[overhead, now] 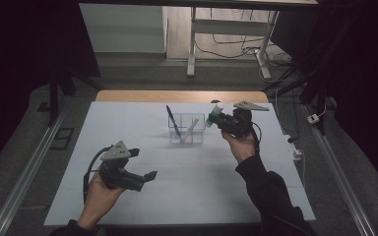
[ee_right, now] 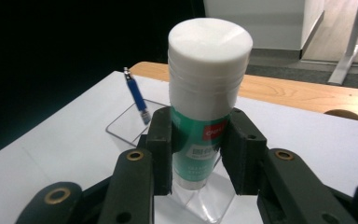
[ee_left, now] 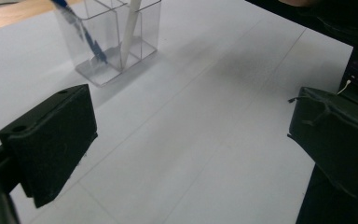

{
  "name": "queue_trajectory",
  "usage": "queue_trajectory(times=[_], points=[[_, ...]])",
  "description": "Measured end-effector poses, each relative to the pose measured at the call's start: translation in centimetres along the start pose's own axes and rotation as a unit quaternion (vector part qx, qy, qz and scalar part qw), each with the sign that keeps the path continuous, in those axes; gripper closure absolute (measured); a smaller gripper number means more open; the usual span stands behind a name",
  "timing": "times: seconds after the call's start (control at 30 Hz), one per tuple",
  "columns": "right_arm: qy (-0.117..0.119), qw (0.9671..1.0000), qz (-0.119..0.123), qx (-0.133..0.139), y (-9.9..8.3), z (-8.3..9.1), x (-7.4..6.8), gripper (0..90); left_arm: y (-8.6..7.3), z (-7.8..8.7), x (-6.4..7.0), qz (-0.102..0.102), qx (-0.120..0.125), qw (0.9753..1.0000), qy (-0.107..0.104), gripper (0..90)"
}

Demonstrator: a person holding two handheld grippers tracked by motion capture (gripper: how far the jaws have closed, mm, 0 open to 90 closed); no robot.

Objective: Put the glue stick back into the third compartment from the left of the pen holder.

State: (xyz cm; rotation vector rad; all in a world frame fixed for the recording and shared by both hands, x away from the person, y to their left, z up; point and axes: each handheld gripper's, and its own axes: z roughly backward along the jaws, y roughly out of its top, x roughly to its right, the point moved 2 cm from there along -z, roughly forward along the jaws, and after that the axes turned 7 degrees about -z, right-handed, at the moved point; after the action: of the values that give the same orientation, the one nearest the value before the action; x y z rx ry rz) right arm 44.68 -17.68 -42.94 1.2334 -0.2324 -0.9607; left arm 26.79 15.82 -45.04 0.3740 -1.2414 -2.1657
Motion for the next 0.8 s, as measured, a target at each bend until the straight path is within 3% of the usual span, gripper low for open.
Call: queue_trajectory(times=[0.2,0.43,0.8], points=[[-0.004,1.0,0.006,-0.003,0.0,-1.1,0.0,65.3,-1.8,1.4,0.1,0.02,-0.004,0.9998,0.004,0.0],[-0.01,0.9998,0.015,-0.008,-0.3,-2.4,-0.2,65.2,-4.0,3.3,0.2,0.035,-0.016,0.999,0.023,0.0],[-0.019,0.9995,0.017,-0.019,-0.9,-4.1,-0.1,65.2,-7.3,6.0,0.0,0.062,-0.039,0.9956,0.059,0.0]])
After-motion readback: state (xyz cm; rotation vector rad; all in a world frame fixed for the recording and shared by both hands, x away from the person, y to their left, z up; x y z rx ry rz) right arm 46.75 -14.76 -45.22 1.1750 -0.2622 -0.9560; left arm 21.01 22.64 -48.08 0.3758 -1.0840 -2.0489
